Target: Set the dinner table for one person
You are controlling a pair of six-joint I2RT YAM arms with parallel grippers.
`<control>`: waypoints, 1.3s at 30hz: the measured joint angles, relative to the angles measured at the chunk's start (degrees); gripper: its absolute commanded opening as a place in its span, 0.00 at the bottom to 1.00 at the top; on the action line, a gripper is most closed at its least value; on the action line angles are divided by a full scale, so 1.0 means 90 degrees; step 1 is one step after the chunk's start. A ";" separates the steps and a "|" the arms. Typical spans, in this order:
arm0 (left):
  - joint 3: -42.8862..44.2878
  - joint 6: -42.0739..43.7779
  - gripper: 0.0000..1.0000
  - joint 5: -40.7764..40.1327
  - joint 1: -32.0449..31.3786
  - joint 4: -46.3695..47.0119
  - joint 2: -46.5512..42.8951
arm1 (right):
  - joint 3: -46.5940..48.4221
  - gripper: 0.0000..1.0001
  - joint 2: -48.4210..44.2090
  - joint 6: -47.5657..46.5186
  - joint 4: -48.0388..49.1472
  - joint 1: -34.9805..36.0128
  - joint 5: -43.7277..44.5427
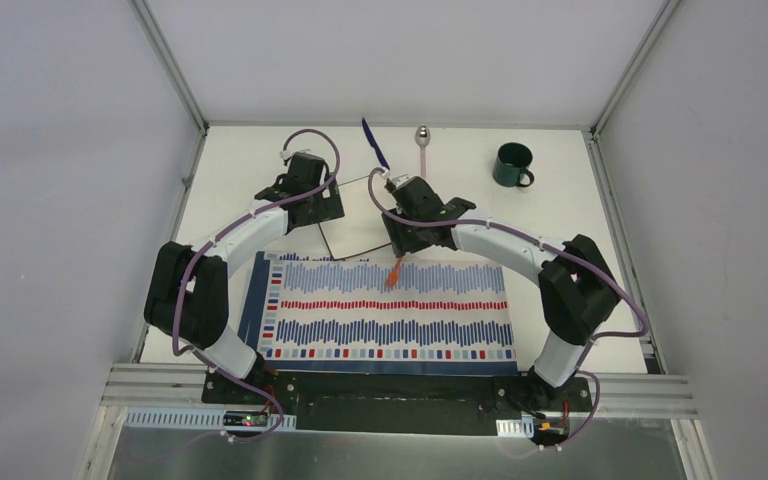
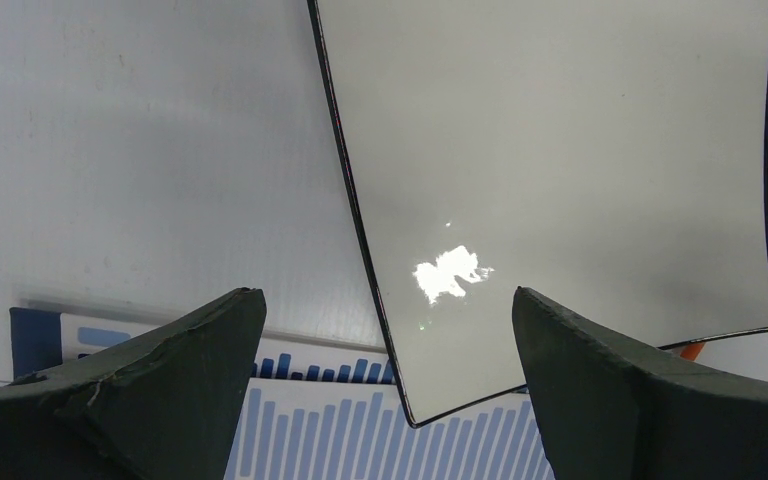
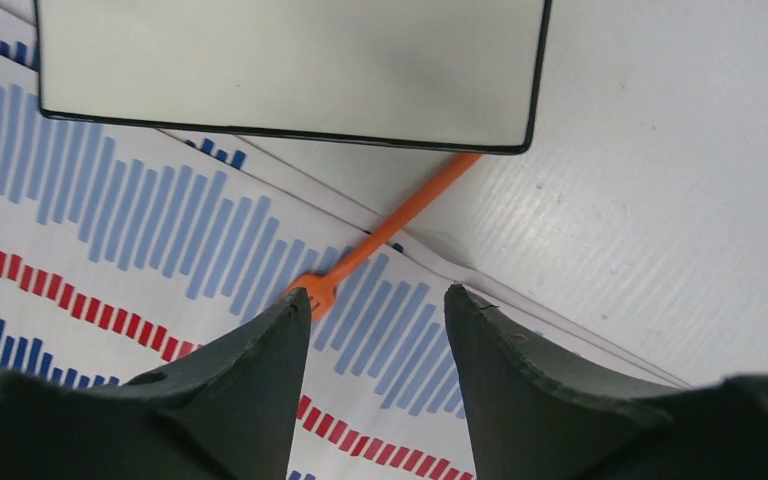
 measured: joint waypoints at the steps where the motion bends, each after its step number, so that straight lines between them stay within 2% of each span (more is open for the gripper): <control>1: 0.0000 -0.0002 0.99 0.0010 0.0000 0.0010 0.0000 | 0.0010 0.57 -0.0034 0.0039 0.0049 0.0024 -0.0049; 6: 0.0000 -0.0002 0.99 0.0027 0.0000 0.0029 0.0000 | 0.0027 0.57 0.0075 0.0279 0.0321 0.0265 -0.0211; 16: -0.0068 0.0002 0.99 0.0032 0.0083 0.0039 -0.0102 | 0.0257 0.57 0.1076 0.0476 0.0432 0.0940 -0.0066; 25: -0.0131 0.0000 0.99 0.0124 0.0168 0.0124 -0.0124 | 0.0498 0.57 0.1212 0.0471 0.0124 0.0962 0.0818; 39: -0.0180 0.0002 0.99 0.0197 0.0289 0.0153 -0.0138 | 0.0447 0.56 0.1377 0.0457 0.0206 0.0964 0.0952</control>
